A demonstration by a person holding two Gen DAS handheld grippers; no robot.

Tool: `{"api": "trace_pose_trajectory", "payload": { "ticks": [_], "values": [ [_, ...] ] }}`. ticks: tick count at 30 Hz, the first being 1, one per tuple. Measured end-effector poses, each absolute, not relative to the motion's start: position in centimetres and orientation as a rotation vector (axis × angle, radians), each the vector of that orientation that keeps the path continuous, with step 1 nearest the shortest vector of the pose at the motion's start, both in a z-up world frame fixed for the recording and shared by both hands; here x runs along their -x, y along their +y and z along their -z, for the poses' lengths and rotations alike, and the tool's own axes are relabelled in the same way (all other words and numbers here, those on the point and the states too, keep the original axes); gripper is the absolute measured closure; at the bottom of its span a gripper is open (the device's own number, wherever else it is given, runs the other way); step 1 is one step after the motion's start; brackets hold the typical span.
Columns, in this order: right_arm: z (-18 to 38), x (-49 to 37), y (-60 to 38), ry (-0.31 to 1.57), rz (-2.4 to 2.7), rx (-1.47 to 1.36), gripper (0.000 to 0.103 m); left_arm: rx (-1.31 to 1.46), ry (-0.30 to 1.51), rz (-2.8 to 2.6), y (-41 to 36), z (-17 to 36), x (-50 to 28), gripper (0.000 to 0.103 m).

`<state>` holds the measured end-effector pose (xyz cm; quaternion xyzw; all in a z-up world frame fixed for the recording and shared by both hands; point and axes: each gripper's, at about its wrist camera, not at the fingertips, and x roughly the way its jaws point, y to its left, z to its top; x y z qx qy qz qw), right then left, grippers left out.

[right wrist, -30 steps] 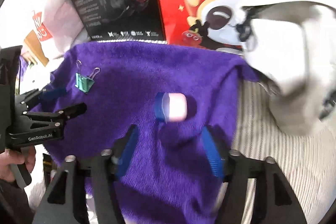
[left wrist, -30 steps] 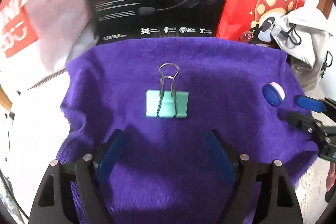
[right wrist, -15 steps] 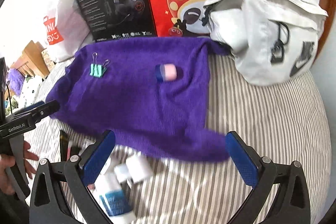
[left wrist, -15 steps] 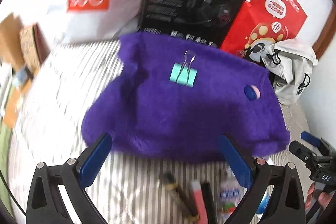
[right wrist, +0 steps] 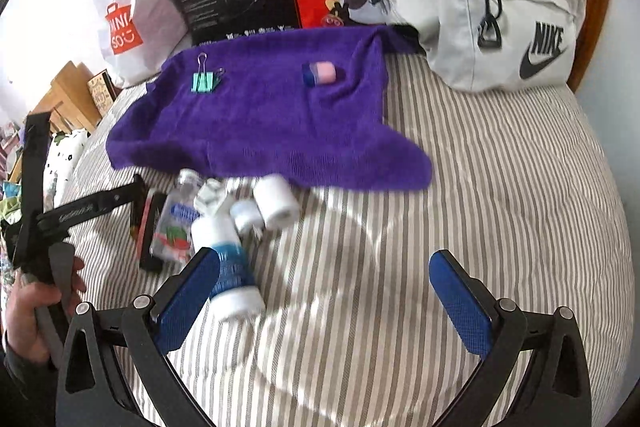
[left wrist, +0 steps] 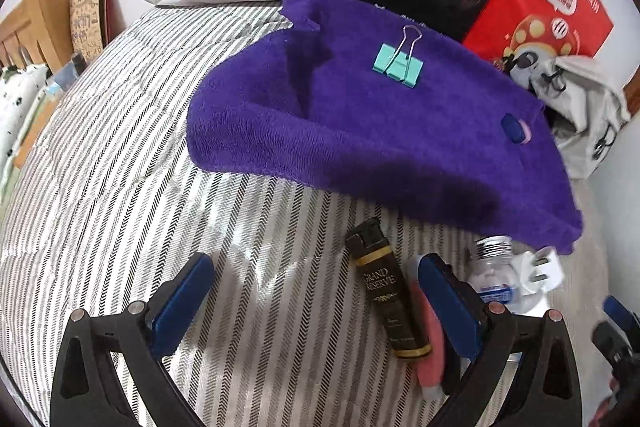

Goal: Organize rigid objects
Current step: 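Move both open tools back toward the remaining items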

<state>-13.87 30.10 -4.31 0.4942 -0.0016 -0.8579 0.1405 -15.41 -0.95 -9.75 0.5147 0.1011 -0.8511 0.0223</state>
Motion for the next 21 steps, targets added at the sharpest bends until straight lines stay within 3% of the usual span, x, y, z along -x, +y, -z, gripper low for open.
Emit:
{"api": "trace_pose_trajectory", "payload": {
  "ticks": [9, 21],
  "values": [
    [5.1, 12.4, 31.2, -0.007, 2.477, -1.444, 0.0, -1.55, 0.072, 2.614, 0.4, 10.6, 14.6, 0.0],
    [7.0, 12.1, 28.8, 0.03, 2.392, -1.373, 0.001, -1.448, 0.071, 2.682, 0.6, 10.4, 12.9, 0.0]
  ]
}}
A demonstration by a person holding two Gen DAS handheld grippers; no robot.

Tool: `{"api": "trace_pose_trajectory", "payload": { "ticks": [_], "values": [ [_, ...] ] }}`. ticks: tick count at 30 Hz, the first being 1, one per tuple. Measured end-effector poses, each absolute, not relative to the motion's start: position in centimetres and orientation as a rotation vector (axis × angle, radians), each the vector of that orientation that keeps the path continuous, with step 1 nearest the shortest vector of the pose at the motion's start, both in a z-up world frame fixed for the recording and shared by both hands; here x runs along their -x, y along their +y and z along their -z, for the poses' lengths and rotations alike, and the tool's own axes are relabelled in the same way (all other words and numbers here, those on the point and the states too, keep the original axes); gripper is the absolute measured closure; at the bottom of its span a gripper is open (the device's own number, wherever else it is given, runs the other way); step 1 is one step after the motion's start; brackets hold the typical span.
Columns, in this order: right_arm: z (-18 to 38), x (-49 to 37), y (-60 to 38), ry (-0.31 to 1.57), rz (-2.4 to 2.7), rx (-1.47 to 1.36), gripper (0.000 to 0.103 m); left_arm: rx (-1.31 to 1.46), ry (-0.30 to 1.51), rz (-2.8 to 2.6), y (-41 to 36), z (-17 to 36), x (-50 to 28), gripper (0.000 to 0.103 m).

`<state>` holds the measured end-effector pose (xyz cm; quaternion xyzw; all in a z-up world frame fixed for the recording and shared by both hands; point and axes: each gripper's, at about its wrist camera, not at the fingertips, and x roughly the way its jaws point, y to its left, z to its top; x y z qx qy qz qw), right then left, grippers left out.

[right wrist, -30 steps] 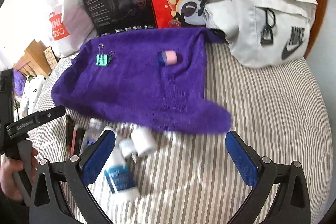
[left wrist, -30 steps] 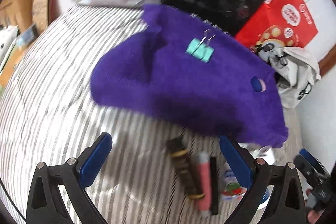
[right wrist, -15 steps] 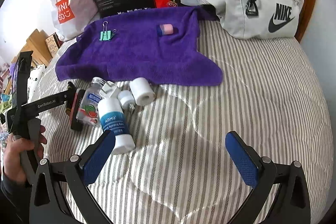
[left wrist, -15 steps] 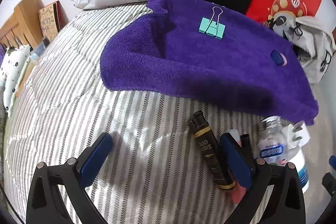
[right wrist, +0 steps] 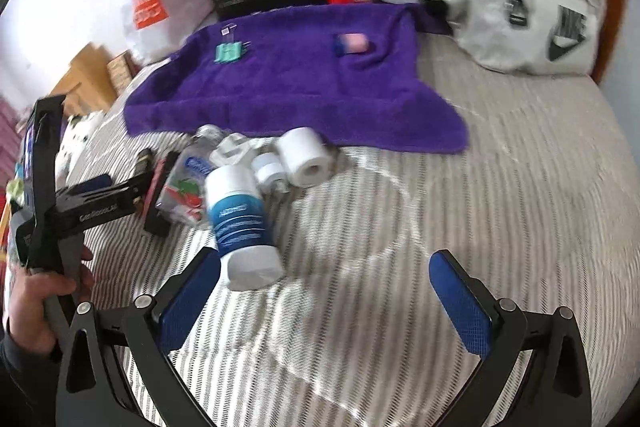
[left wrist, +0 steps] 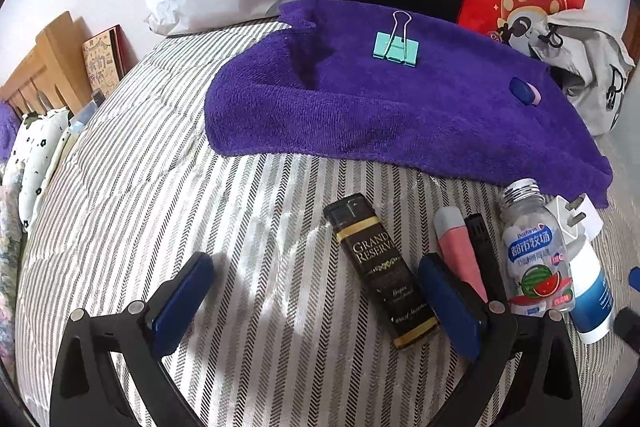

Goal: Organize rigid objects
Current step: 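Move both open tools back toward the remaining items, then grasp the black Grand Reserve tube with the left tool while the right tool grasps the white ADMD bottle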

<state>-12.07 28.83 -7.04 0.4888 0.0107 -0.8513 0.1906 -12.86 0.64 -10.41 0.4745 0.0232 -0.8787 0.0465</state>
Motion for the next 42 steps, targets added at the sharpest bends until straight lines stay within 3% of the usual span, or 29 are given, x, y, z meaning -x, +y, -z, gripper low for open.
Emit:
{"api": "trace_pose_trajectory", "payload": {
  "ticks": [3, 6, 9, 11, 15, 19, 20, 24, 26, 31, 42],
  "values": [
    [7.1, 11.9, 27.3, 0.115, 2.35, -1.343, 0.004, -1.45, 0.071, 2.676, 0.8, 10.3, 13.0, 0.0],
    [7.4, 11.6, 25.8, 0.185, 2.285, -1.302, 0.014, -1.455, 0.07, 2.677, 0.9, 10.2, 13.1, 0.002],
    [8.1, 11.6, 24.9, 0.225, 2.256, -1.315, 0.032, -1.44, 0.052, 2.701, 1.2, 10.1, 12.8, 0.011],
    [8.4, 11.6, 24.8, 0.211, 2.267, -1.3, 0.035, -1.439, 0.046, 2.72, 1.5, 10.0, 12.6, 0.021],
    [8.3, 11.8, 24.6, 0.212, 2.289, -1.27, 0.043, -1.441, 0.035, 2.74, 1.7, 9.8, 12.5, 0.028],
    [8.1, 12.3, 24.4, 0.213, 2.285, -1.264, 0.061, -1.431, 0.04, 2.748, 1.4, 9.6, 12.5, 0.045],
    [8.1, 12.4, 24.2, 0.21, 2.281, -1.264, 0.062, -1.432, 0.04, 2.751, 1.3, 9.6, 12.5, 0.053],
    [8.1, 12.4, 23.4, 0.24, 2.267, -1.261, 0.067, -1.429, 0.058, 2.758, 0.8, 9.4, 12.4, 0.064],
    [8.0, 12.3, 23.5, 0.22, 2.259, -1.264, 0.067, -1.424, 0.055, 2.761, 0.4, 9.3, 12.3, 0.081],
    [7.8, 12.0, 24.7, 0.091, 2.239, -1.293, 0.067, -1.435, 0.131, 2.787, -0.6, 9.2, 12.0, 0.081],
    [7.4, 11.3, 26.5, 0.039, 2.269, -1.331, 0.067, -1.431, 0.172, 2.821, -1.3, 8.1, 11.1, 0.081]
  ]
}}
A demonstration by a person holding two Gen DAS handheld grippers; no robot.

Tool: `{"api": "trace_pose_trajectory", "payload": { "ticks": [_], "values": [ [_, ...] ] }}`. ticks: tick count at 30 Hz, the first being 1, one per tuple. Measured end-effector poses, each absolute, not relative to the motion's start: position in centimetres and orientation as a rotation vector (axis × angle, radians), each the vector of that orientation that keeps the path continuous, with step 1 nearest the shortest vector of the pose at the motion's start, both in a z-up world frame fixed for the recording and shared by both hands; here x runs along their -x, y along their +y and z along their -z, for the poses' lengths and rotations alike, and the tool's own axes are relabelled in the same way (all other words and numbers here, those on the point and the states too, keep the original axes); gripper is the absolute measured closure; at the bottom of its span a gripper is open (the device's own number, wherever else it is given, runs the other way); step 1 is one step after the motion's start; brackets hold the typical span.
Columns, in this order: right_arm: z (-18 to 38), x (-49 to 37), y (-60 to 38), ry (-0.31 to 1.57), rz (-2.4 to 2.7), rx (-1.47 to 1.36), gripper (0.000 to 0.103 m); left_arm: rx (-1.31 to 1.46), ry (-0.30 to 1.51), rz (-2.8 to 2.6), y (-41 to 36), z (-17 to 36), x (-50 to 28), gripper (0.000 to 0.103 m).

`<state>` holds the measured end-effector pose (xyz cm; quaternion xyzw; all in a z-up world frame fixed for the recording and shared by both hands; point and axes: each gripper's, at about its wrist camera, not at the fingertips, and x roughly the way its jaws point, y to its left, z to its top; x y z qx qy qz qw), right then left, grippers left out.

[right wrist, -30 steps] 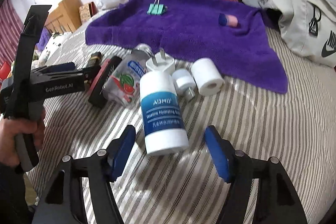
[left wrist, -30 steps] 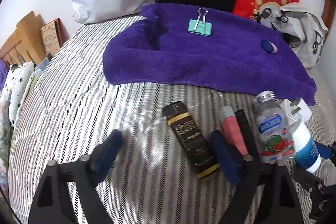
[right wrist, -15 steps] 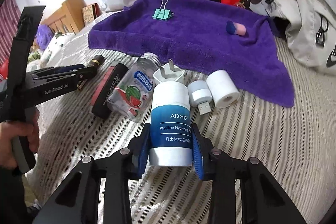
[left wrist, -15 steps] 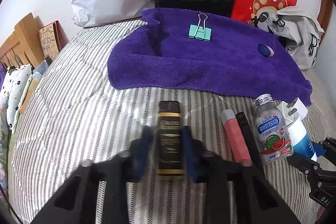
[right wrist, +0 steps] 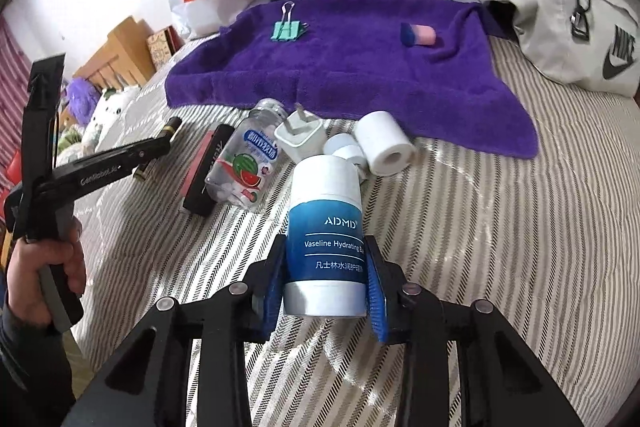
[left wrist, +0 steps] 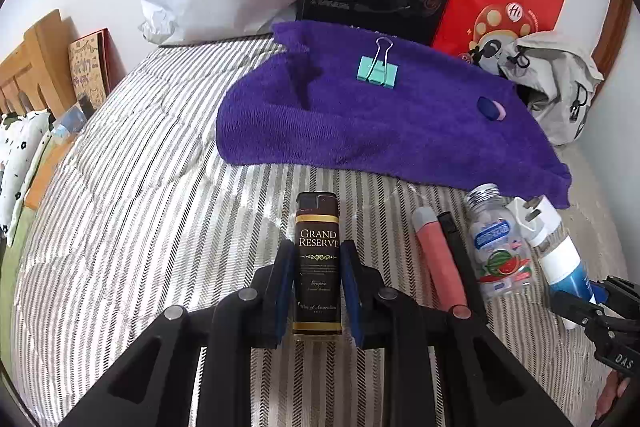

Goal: Organize rigid objects
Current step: 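Grasp the black Grand Reserve tube with the left tool while the right tool grasps the white ADMD bottle, then carry the tube and bottle in both tools onto the purple towel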

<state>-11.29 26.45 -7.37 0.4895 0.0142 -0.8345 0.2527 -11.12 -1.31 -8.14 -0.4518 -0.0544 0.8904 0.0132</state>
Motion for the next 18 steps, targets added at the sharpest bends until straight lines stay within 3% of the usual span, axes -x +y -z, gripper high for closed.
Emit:
{"api": "trace_pose_trajectory", "payload": {
  "ticks": [18],
  "values": [
    [4.5, 11.7, 28.0, -0.015, 2.319, -1.276, 0.067, 1.285, -0.135, -2.784, -0.4, 3.8, 11.6, 0.081]
  ]
}}
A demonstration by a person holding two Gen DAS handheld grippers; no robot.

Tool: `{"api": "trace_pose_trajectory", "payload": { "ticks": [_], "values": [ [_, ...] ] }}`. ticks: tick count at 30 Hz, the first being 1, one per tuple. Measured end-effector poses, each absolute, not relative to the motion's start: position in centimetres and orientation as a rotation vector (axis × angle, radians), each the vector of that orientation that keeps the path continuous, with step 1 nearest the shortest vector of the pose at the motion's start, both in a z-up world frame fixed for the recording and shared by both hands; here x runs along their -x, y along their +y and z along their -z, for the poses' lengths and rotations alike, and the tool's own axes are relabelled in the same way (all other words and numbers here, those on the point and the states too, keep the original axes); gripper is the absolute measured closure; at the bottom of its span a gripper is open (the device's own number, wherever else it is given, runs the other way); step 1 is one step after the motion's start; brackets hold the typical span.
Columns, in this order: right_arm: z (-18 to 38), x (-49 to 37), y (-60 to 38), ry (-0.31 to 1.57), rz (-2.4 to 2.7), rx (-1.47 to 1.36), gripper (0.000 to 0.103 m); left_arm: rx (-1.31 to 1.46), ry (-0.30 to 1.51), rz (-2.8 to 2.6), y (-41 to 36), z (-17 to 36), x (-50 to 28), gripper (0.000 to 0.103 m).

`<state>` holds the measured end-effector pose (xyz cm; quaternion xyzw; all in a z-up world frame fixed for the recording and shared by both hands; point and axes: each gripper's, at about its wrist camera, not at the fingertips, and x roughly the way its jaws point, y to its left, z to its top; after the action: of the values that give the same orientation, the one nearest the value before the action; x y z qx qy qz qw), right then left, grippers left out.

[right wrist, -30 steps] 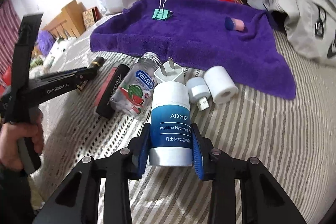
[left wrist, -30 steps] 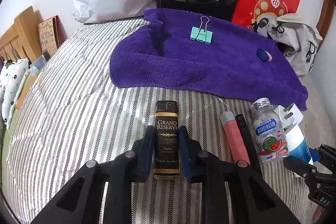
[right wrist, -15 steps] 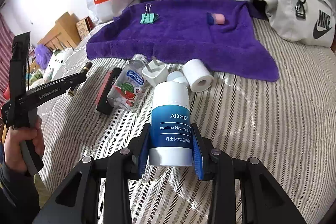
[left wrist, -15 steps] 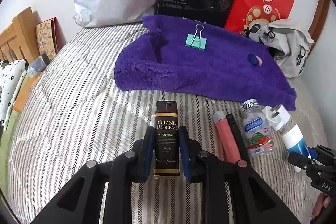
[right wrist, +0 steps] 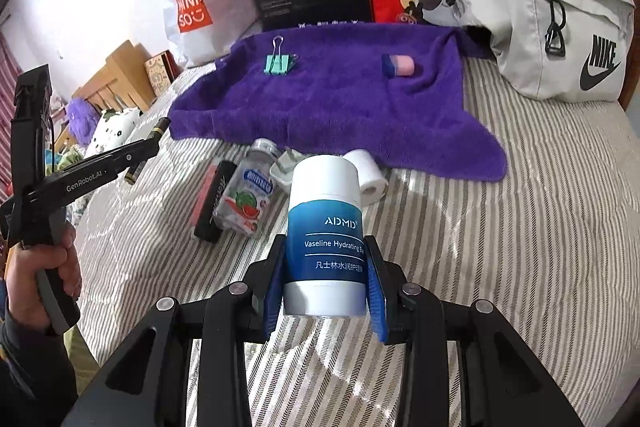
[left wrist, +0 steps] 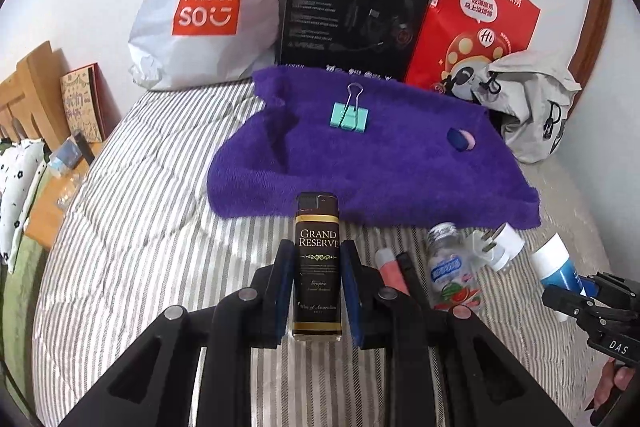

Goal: Organize rigid objects
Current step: 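Carry the tube and bottle in both tools onto the purple towel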

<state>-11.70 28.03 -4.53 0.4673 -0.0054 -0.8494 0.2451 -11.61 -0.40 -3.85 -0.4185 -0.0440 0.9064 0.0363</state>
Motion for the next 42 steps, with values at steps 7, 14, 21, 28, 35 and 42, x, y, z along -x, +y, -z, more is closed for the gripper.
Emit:
{"api": "trace_pose_trajectory", "payload": {
  "ticks": [7, 14, 21, 28, 35, 42],
  "values": [
    [2.4, 13.7, 28.5, -0.018, 2.364, -1.233, 0.067, 1.225, -0.114, -2.795, 0.2, 2.0, 13.3, 0.081],
    [0.6, 16.3, 28.9, -0.021, 2.426, -1.193, 0.067, 1.195, -0.088, -2.8, 0.4, 0.8, 15.6, 0.081],
    [0.6, 19.4, 28.7, -0.015, 2.467, -1.194, 0.067, 1.202, -0.059, -2.795, 0.6, 1.0, 18.2, 0.081],
    [2.3, 23.1, 28.2, 0.0, 2.467, -1.249, 0.067, 1.241, -0.06, -2.78, 0.9, 2.3, 21.2, 0.08],
    [4.4, 25.6, 27.3, 0.071, 2.451, -1.325, 0.067, 1.293, -0.041, -2.754, 1.2, 4.3, 23.7, 0.081],
    [6.3, 26.8, 26.1, 0.121, 2.403, -1.377, 0.067, 1.336, -0.032, -2.719, 1.9, 5.9, 25.2, 0.08]
  ]
}}
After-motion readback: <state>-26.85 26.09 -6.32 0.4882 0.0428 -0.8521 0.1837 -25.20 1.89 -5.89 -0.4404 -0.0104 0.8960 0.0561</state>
